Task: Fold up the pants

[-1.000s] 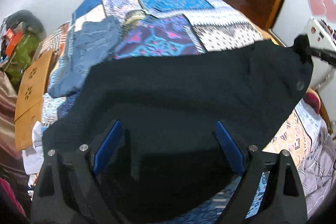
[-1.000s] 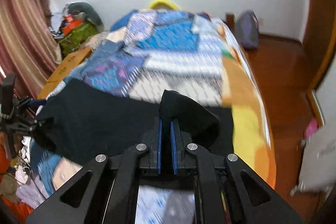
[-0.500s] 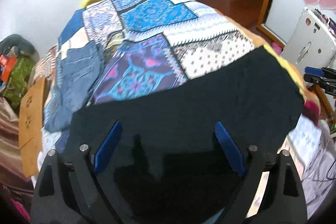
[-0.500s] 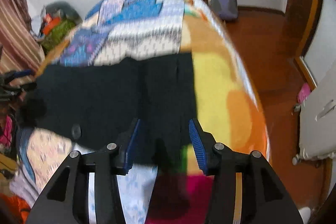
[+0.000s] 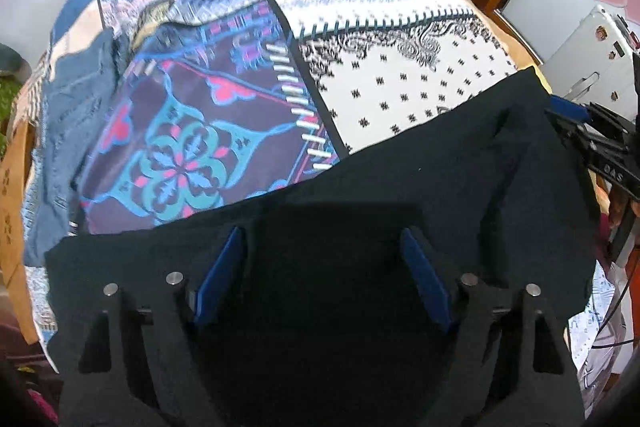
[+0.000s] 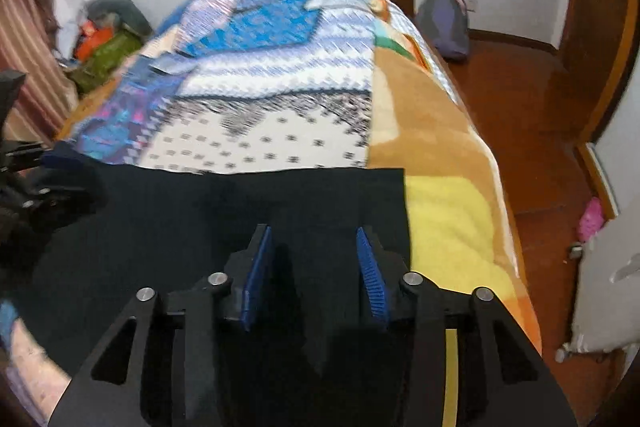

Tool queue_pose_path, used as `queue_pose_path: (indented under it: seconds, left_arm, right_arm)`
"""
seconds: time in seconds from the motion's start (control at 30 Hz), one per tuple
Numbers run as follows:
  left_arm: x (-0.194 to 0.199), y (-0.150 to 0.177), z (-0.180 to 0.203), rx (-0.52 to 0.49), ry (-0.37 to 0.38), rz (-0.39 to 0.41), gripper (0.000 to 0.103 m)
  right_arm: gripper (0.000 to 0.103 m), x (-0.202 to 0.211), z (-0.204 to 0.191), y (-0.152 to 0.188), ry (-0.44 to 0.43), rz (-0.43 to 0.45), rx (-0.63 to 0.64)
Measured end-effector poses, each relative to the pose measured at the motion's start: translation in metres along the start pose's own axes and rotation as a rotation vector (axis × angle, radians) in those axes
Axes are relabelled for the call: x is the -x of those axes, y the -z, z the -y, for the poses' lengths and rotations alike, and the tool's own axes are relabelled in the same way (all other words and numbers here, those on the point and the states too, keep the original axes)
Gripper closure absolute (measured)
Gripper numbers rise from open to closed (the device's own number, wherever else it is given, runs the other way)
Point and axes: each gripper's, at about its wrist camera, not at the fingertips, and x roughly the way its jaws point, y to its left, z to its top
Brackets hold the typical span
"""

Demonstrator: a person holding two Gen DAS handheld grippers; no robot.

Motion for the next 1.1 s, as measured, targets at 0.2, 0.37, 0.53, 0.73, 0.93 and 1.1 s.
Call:
queue_pose_path:
  seconds: [0.2,0.37,0.53,0.73,0.93,1.1]
  left_arm:
    - [-0.001,0.003,0.0,-0.011,-0.003,0.034,0.021]
    - [-0.001,0.002,0.001,-0.011,-0.013,0.045,0.022]
    - [0.007,0.001,0.005,-0.025,-0.047,0.064,0.032]
    - [0.025,-0.008,0.009,-0.056,-0.055,0.123,0.032]
    - [0.021,-0.016,0.006,-0.053,-0.066,0.105,0.032]
    - [0.03,-0.004,-0.001,-0.031,-0.065,0.116,0.032]
  right_arm:
    - [0.076,-0.006,0.007,-0.001,0.025,-0.025,0.004]
    - [0.094,0.0,0.002,0.001,0.031,0.004,0.028]
    - [0.095,0.023,-0.003,-0.004,0.088,0.097,0.071]
    - [0.095,0.052,0.006,-0.019,0.138,0.217,0.075]
    - [0.095,0.03,0.011,-0.028,0.133,0.156,0.059]
    - [0.086,-0.009,0.019,-0.022,0.146,0.015,0.036]
